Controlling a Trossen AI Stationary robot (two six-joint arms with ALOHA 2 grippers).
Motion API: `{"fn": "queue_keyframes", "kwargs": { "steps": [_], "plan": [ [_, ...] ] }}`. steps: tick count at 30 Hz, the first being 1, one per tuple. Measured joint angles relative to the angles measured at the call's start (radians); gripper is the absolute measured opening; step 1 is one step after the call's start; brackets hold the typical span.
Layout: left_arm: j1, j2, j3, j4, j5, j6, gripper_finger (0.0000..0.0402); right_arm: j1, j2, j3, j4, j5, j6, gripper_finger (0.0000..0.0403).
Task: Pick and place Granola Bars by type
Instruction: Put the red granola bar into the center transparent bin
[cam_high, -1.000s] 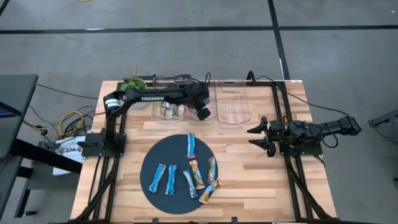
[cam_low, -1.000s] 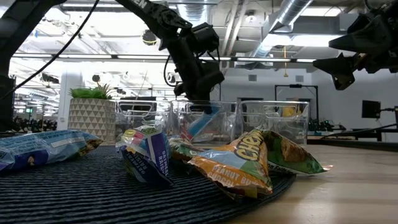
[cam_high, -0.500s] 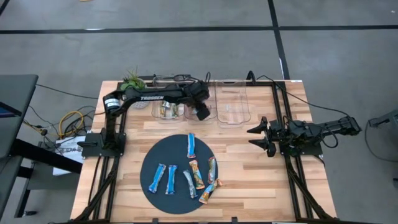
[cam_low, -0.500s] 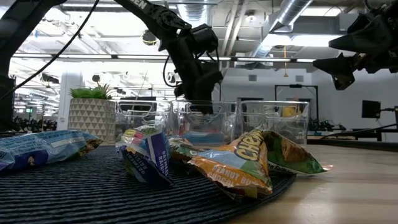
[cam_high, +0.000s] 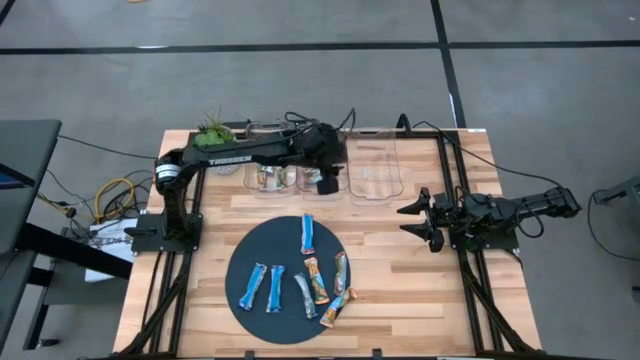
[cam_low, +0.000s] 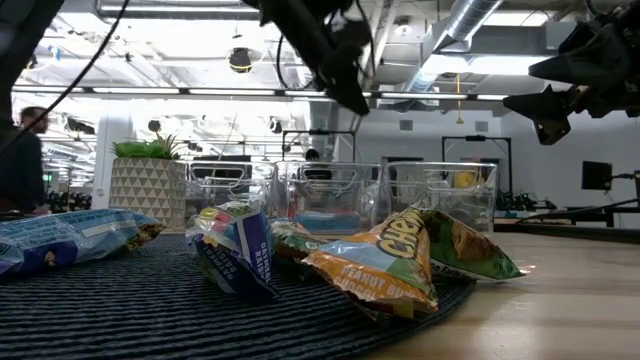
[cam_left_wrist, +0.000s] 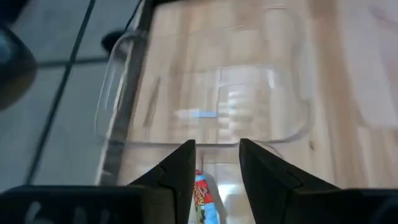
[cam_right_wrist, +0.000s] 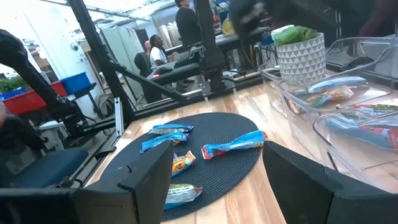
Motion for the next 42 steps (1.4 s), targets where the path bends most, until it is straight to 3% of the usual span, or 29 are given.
{"fn": "queue_keyframes", "kwargs": {
  "steps": [12,19,29,35,42],
  "plan": [
    [-0.191,-0.088,0.002,-0.285,0.061,0.280,0.0116,0.000,0.000,0.000,0.000,0.000,0.000,0.0244],
    [-0.284,-0.098,0.002,-0.448,0.062,0.526,0.0116,0.000,0.000,0.000,0.000,0.000,0.000,0.0244],
    [-0.361,-0.098,0.002,-0.605,0.117,0.665,0.0116,0.000,0.000,0.000,0.000,0.000,0.000,0.0244],
    [-0.360,-0.066,-0.029,-0.588,0.114,0.716,0.0116,0.000,0.000,0.000,0.000,0.000,0.000,0.0244],
    [-0.360,-0.058,-0.230,-0.377,0.065,0.813,0.0116,0.000,0.000,0.000,0.001,0.000,0.000,0.0244]
  ]
}}
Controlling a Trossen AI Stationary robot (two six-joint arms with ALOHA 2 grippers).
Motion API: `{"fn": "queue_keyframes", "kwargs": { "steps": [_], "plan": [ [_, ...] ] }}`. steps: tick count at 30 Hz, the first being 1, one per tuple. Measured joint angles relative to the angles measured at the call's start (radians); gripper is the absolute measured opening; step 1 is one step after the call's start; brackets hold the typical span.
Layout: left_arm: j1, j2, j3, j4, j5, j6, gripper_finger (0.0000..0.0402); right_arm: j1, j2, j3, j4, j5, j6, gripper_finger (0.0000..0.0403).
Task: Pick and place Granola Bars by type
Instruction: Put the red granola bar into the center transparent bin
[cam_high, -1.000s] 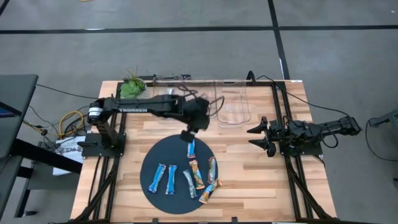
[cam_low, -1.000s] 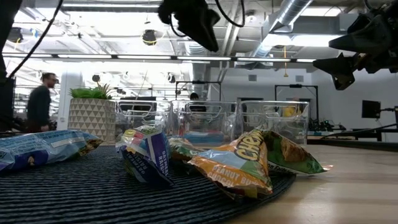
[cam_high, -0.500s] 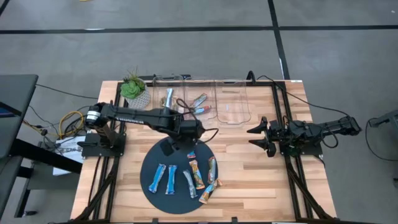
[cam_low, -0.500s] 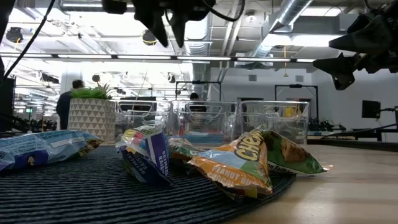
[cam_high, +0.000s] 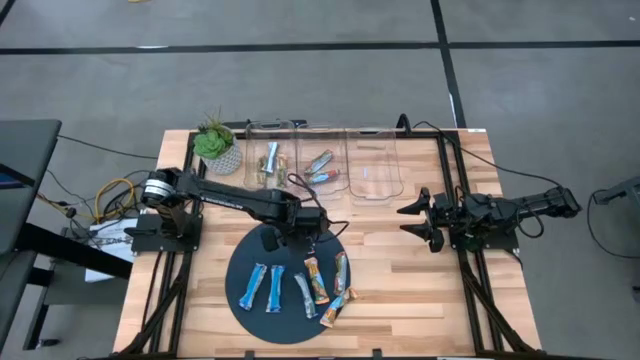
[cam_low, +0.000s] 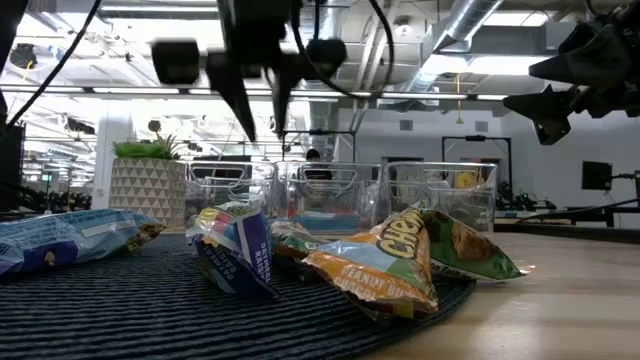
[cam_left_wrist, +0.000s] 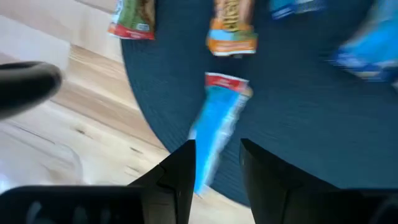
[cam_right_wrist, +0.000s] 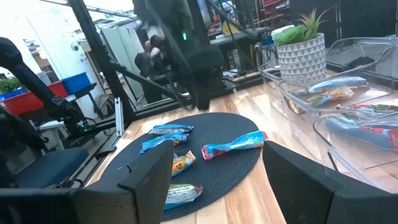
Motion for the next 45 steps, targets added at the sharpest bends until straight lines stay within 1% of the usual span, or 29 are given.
{"fn": "queue_keyframes", "kwargs": {
  "steps": [3,6,9,15,20,27,30,33,35,41,45],
  "plan": [
    [0.006,0.001,-0.078,0.086,-0.033,0.036,0.0116,0.000,0.001,0.000,-0.001,0.000,0.000,0.0244],
    [0.011,0.001,-0.154,0.210,-0.032,0.051,0.0116,0.000,0.001,0.000,-0.001,0.000,0.000,0.0244],
    [0.018,0.001,-0.200,0.287,-0.028,0.051,0.0116,0.000,0.001,0.000,-0.001,0.000,0.000,0.0244],
    [0.033,0.001,-0.213,0.312,0.011,0.053,0.0116,0.000,0.001,0.000,-0.001,0.000,0.000,0.0244],
    [0.045,0.007,-0.213,0.322,0.020,0.098,0.0123,0.000,0.001,0.000,-0.001,0.000,0.000,0.0244],
    [0.064,0.035,-0.213,0.358,0.015,0.084,0.0168,0.000,0.001,0.000,-0.001,0.000,0.000,0.0244],
    [0.070,0.037,-0.214,0.348,0.012,0.081,0.0190,0.000,0.001,0.000,-0.001,0.000,0.000,0.0244],
    [0.071,0.051,-0.214,0.341,0.012,0.080,0.0204,0.000,0.001,0.000,-0.001,0.000,0.000,0.0244],
    [0.070,0.048,-0.223,0.335,0.017,0.077,0.0207,0.000,0.001,0.000,-0.001,0.000,0.000,0.0244],
    [0.070,0.048,-0.305,0.424,0.010,0.098,0.0205,0.000,0.001,0.000,-0.001,0.000,0.000,0.0244],
    [0.069,0.046,-0.354,0.529,-0.040,0.096,0.0199,0.000,0.001,0.000,-0.001,0.000,0.000,0.0244]
  ]
}}
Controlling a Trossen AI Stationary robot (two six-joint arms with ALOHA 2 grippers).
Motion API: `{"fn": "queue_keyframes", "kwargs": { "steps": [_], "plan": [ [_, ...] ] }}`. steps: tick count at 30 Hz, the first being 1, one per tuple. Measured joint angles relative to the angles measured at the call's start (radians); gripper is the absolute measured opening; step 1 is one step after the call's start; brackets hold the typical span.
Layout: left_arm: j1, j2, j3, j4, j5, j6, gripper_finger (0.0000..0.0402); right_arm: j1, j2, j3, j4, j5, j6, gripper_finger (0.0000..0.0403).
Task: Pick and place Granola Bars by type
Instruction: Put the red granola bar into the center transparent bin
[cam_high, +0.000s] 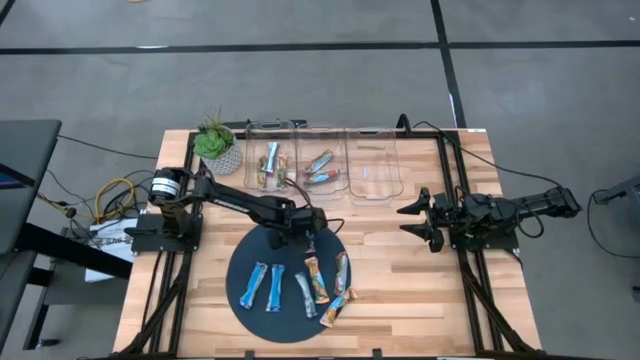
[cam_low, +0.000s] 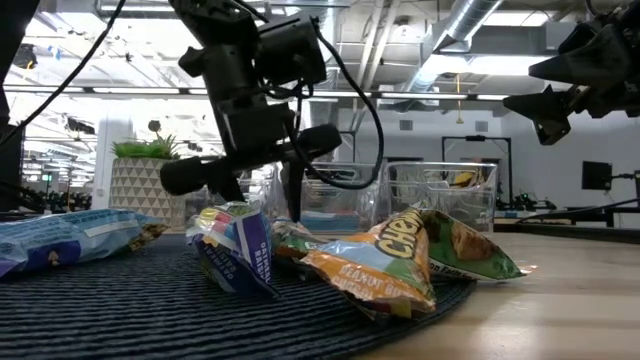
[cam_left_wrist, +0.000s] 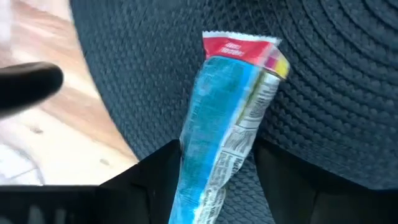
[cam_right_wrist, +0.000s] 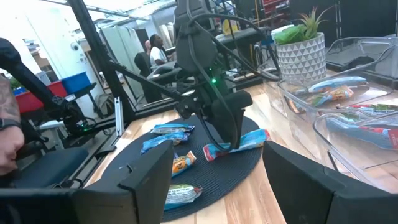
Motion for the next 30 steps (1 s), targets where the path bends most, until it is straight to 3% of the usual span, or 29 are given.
{"fn": "queue_keyframes", "kwargs": {
  "steps": [6,17,30],
  "plan": [
    [0.000,0.000,-0.002,0.005,0.006,-0.022,0.0177,0.000,0.000,0.000,0.000,0.000,0.000,0.0244],
    [0.000,0.001,-0.002,0.005,-0.008,-0.124,0.0074,0.000,0.000,0.000,0.000,0.000,0.000,0.0244],
    [0.000,-0.038,0.108,-0.007,-0.116,-0.456,0.0037,0.000,0.000,0.000,0.001,0.000,0.000,0.0244]
  ]
}}
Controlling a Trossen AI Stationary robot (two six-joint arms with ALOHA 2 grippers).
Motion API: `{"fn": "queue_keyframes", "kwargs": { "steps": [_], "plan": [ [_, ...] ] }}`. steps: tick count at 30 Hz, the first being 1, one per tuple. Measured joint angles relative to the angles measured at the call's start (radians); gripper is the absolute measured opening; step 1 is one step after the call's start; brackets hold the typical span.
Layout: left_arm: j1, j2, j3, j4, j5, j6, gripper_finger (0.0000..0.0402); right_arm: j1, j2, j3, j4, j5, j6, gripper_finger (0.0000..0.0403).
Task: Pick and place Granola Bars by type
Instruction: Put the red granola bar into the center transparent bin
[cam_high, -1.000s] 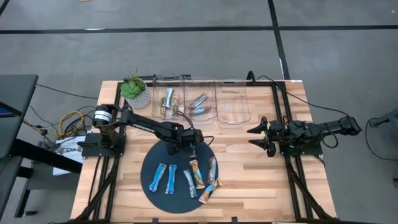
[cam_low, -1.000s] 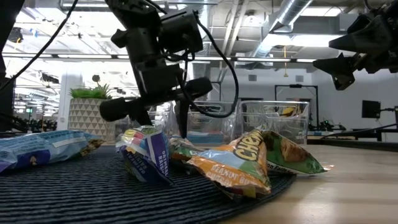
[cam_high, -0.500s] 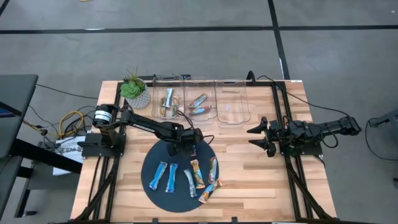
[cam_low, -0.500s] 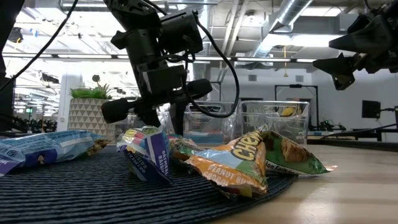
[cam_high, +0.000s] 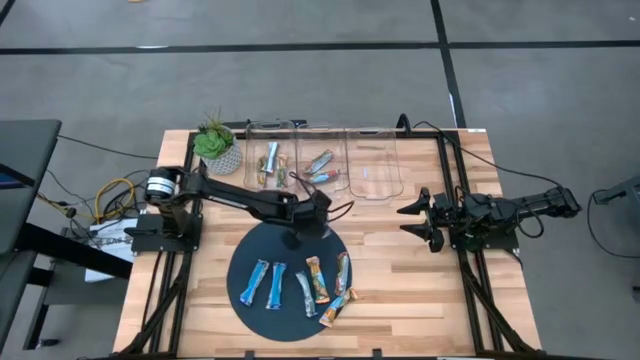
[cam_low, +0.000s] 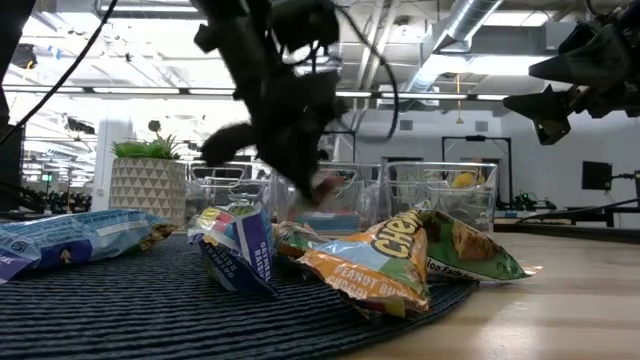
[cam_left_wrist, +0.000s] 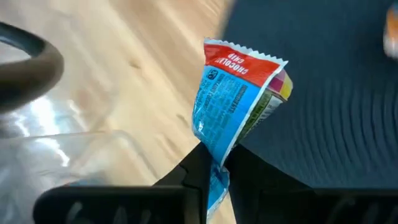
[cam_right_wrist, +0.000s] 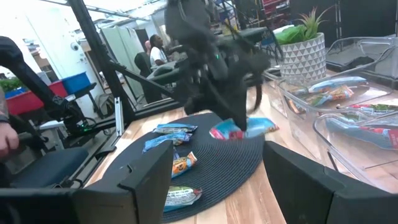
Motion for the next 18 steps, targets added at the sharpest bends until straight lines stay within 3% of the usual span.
{"fn": "queue_keyframes", "kwargs": {
  "steps": [9,18],
  "plan": [
    [0.021,-0.076,0.157,0.002,0.001,-0.305,0.0036,0.000,0.000,0.000,0.000,0.000,0.000,0.0244],
    [0.127,-0.083,0.305,0.001,-0.003,-0.647,0.0036,0.000,0.000,0.000,-0.001,0.000,0.000,0.0244]
  ]
}}
